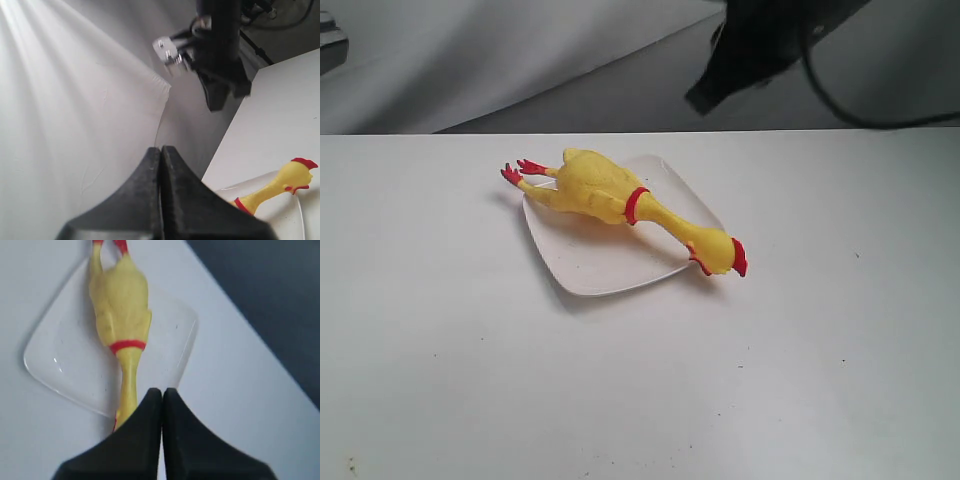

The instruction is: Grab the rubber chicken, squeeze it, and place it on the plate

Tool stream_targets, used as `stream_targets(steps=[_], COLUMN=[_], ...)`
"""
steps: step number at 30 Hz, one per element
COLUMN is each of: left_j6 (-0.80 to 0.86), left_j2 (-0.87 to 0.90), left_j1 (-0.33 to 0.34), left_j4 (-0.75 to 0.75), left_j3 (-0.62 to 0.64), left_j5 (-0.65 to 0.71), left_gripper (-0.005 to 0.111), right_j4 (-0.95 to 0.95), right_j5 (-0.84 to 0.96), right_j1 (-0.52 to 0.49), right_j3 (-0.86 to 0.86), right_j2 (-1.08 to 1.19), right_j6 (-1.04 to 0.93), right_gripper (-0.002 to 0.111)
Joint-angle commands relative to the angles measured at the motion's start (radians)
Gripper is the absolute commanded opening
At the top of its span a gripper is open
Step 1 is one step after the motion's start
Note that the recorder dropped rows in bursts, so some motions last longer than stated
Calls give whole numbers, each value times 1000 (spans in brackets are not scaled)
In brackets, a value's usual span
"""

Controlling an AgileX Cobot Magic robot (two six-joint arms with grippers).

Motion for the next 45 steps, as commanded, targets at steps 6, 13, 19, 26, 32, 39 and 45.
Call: stream_targets(steps=[6, 13, 19, 26, 32, 39, 45], left_j6=[-12, -14, -14, -12, -12, -15, -15], left_j2=[-5, -5, -5, -5, -5, -5, -5], left_j1=[-3, -3, -3, -3, -3, -3, -3], left_j4=[-7, -7, -7, -7, -7, -7, -7], left_j3=[-5, -5, -5, -5, -5, -5, -5], left_j5=[2, 2, 2, 2, 2, 2, 2], left_gripper=[0, 0, 0, 0, 0, 0, 0], right_j4=[166, 166, 167, 168, 168, 178, -70], right_j5=[-176, -461, -639, -542, -505, -505, -482], right_j1=[1, 1, 1, 1, 1, 1, -17], right_j3=[172, 497, 754, 883, 885, 880, 901], right_j2=[-479, -849, -1165, -1430, -1562, -1661, -1661], right_j6=[-76, -76, -76, -74, -74, -30, 299], right_gripper=[0, 0, 0, 0, 0, 0, 0])
